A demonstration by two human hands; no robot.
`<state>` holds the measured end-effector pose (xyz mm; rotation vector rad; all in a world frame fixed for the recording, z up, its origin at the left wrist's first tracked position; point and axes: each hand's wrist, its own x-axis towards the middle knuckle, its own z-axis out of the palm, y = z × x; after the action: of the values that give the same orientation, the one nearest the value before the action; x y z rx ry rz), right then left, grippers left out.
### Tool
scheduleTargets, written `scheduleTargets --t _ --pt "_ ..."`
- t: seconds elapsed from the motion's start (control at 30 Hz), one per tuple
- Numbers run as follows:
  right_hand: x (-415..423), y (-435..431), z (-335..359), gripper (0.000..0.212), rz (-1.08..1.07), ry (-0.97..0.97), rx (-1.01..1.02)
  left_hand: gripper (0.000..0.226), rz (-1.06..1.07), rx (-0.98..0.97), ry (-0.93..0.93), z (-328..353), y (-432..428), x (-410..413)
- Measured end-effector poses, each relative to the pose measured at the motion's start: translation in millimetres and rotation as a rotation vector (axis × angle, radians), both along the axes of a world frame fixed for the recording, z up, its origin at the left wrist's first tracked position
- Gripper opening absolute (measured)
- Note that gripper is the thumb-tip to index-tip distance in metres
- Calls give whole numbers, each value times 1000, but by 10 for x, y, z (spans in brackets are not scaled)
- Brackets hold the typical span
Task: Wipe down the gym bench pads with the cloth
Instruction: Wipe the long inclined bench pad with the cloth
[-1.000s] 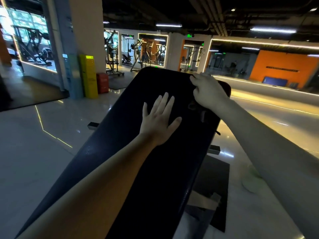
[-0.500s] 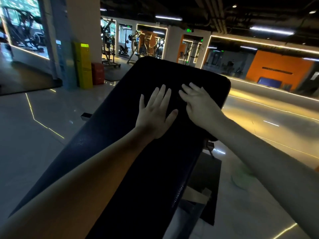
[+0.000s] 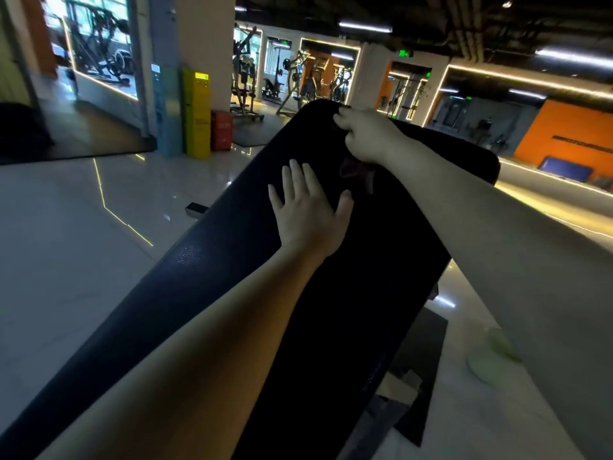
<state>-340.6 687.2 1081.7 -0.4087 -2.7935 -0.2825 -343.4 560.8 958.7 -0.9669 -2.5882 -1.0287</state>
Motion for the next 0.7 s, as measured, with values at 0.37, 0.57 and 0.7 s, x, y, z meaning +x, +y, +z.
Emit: scheduleTargets --t 0.37,0.57,0.7 --pt "1347 -169 -490 58 197 -107 -83 84 35 -83 -3 2 31 -24" --pt "169 -77 -266 56 93 -7 9 84 20 -69 -9 -11 43 -53" --pt "-678 -11 -75 50 86 -9 76 85 -6 -30 -18 -3 45 -81"
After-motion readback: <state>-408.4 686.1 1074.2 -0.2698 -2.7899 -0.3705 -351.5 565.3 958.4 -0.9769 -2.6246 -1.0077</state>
